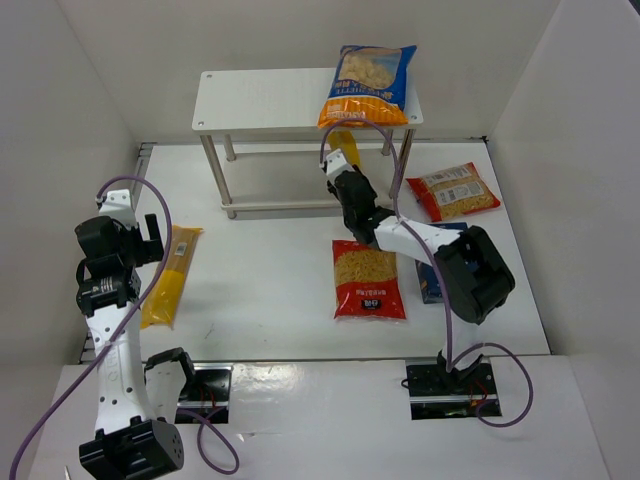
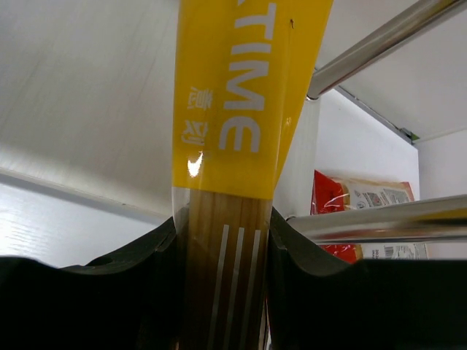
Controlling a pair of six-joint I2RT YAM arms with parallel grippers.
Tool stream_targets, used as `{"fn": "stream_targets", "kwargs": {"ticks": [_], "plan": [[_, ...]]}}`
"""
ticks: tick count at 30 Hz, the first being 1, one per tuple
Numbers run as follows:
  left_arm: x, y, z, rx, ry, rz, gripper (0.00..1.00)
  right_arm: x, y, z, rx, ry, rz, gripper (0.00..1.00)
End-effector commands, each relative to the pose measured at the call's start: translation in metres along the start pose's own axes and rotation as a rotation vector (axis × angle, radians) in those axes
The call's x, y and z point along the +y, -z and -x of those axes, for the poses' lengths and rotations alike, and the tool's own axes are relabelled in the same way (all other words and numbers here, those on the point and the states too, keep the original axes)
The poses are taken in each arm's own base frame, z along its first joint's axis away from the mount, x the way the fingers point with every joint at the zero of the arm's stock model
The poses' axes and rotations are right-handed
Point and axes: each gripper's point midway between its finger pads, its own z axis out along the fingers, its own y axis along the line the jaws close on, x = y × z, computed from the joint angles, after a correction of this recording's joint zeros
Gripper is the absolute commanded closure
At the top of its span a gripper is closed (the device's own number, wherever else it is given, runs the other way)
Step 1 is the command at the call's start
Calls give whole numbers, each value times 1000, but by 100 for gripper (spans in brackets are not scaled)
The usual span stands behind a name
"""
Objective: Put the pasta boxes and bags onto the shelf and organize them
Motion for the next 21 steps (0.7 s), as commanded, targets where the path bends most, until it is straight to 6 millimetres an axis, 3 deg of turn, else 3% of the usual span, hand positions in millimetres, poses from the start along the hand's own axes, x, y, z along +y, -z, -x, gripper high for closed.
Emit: {"fn": "stream_targets", "kwargs": {"ticks": [1, 10, 21], "plan": [[1, 1, 9, -41, 8, 2, 0, -43, 0, 69, -179, -109, -168, 100], [1, 1, 9, -41, 8, 2, 0, -56, -14, 57, -163, -74, -236, 100], [-1, 1, 9, -43, 8, -7, 0, -67, -18, 62, -206, -53, -299, 100]]}}
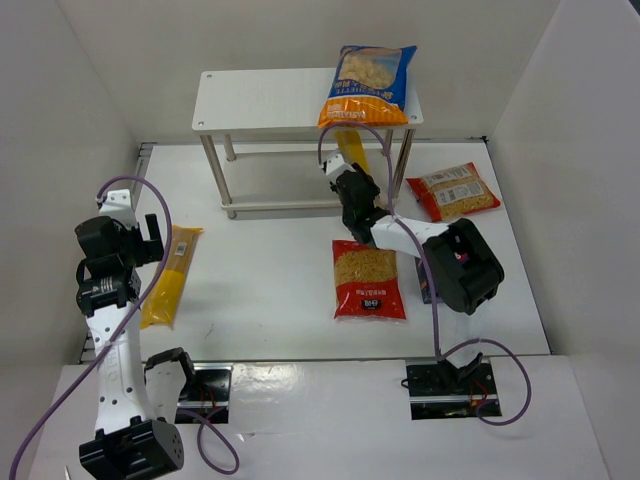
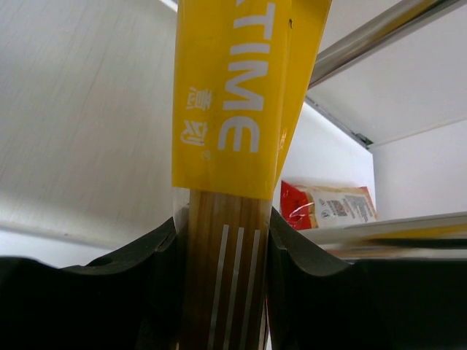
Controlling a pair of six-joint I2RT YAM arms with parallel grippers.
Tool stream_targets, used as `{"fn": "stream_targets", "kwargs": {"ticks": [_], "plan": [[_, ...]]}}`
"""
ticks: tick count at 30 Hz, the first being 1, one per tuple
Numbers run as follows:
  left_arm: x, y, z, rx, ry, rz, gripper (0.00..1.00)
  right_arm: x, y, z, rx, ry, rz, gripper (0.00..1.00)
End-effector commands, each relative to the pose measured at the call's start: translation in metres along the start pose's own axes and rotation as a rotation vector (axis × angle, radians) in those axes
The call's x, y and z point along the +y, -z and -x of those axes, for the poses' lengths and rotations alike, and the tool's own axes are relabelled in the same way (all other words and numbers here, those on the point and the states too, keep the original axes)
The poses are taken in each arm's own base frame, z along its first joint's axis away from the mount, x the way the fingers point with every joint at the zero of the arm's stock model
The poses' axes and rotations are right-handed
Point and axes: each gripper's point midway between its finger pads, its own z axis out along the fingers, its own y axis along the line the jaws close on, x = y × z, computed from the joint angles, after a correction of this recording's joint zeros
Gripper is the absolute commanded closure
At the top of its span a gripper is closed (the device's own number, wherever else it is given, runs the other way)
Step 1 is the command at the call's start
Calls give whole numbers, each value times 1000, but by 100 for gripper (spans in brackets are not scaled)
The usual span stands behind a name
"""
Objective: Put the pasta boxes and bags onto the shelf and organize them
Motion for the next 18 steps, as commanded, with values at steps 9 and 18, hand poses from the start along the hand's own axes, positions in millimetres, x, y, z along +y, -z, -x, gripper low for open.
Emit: {"fn": "stream_targets", "kwargs": {"ticks": [9, 18], "plan": [[0, 1, 9, -42, 7, -2, 0, -60, -4, 62, -185, -127, -255, 100], [1, 1, 9, -42, -2, -2, 0, -56, -10, 55, -179, -90, -288, 100]]}}
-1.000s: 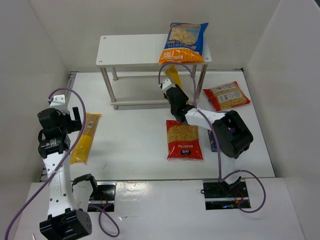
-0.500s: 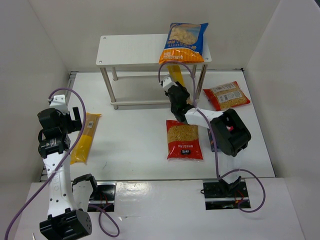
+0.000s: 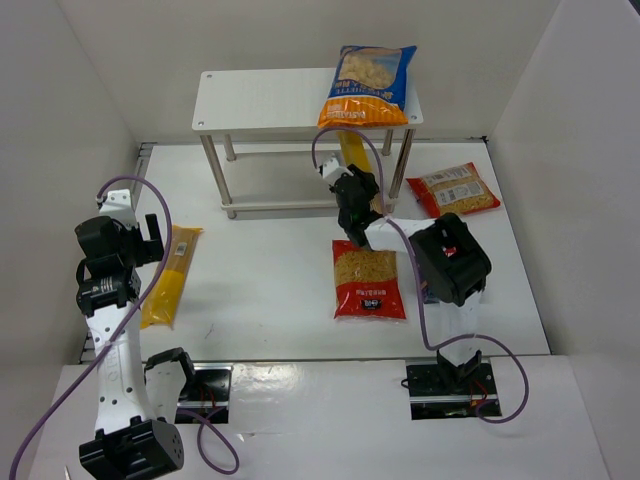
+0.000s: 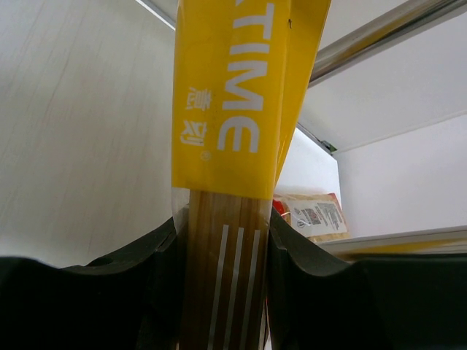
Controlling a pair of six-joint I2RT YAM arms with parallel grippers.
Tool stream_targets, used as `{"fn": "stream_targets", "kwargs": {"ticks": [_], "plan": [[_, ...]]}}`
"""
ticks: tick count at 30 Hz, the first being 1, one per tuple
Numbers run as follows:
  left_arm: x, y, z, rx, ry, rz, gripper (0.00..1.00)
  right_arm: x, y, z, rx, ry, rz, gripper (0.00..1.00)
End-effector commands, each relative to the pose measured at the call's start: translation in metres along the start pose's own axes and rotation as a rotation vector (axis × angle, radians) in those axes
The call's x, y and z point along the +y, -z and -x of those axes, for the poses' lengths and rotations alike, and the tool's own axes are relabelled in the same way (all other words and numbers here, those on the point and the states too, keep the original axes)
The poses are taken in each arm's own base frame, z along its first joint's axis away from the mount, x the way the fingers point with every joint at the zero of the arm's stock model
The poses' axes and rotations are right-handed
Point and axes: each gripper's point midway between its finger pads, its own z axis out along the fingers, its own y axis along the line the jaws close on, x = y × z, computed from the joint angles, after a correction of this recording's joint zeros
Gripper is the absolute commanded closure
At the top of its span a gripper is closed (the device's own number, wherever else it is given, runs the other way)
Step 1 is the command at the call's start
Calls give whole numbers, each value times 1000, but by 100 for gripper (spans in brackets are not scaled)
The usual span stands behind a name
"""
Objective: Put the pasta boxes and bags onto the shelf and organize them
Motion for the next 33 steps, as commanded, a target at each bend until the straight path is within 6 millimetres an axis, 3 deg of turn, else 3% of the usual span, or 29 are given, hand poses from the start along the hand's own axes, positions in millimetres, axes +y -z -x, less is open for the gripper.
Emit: {"fn": "stream_targets", "kwargs": {"ticks": [1, 12, 22, 25, 29, 33], "plan": [[1, 1, 9, -42, -1, 1, 0, -62, -4, 52, -140, -198, -207, 100], [0, 1, 9, -43, -1, -8, 0, -58, -12, 50, -136, -192, -204, 98], [0, 3, 11, -53, -1, -7, 0, -64, -19, 56, -136, -199, -216, 77], [0, 5, 12, -62, -2, -5, 0, -65, -20, 58, -136, -199, -216, 63], [3, 5, 12, -60, 2, 3, 0, -63, -26, 52, -122, -183, -220, 61], [3, 5, 12, -60, 2, 3, 0, -66, -31, 51, -114, -184, -228, 45]]}}
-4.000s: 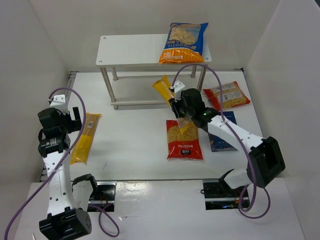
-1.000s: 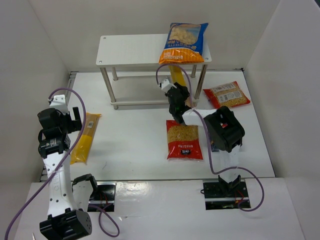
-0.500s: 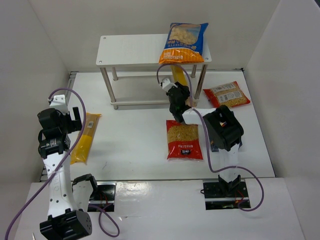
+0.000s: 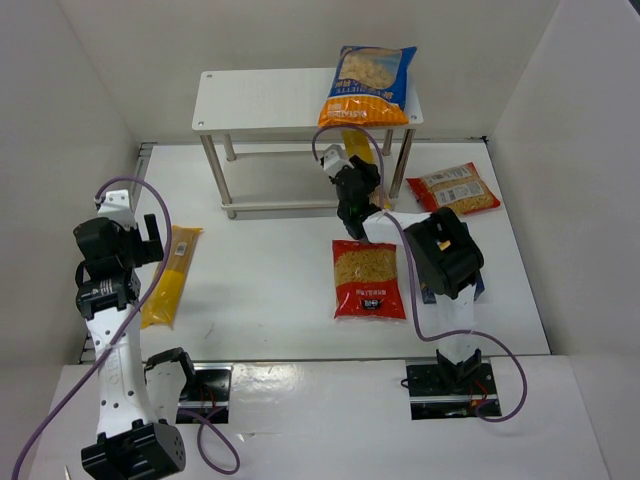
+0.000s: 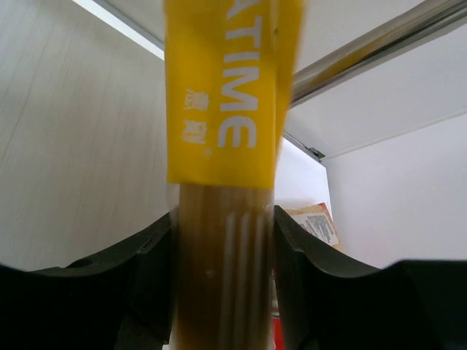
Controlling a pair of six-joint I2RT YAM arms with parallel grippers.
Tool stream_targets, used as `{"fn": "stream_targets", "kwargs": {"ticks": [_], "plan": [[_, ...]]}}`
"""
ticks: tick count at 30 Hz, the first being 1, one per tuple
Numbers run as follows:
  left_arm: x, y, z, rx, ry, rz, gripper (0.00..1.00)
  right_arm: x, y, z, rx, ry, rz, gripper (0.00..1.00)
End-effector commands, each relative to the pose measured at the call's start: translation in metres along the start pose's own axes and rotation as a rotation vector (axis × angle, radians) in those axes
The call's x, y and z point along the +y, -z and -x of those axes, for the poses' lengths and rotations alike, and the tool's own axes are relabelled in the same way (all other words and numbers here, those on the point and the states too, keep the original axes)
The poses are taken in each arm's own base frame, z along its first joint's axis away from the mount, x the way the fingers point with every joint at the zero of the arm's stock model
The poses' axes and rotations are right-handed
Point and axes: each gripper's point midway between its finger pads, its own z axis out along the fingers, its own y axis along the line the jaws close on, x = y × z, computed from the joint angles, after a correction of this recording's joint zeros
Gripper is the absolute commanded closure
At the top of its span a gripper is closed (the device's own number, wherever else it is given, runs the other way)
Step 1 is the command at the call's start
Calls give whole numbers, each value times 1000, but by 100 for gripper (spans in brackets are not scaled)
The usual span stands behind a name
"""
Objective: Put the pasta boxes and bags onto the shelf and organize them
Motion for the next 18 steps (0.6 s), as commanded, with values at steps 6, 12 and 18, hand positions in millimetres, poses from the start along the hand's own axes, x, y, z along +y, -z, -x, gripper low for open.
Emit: {"fn": "stream_targets", "kwargs": {"ticks": [6, 12, 18], "plan": [[-2, 0, 6, -37, 0, -15, 0, -57, -16, 43, -95, -178, -170, 44], [-2, 0, 6, -37, 0, -15, 0, -53, -17, 41, -91, -181, -166, 44], [-2, 0, 6, -37, 0, -15, 0, -46, -12, 35, -34, -221, -90, 37]]}}
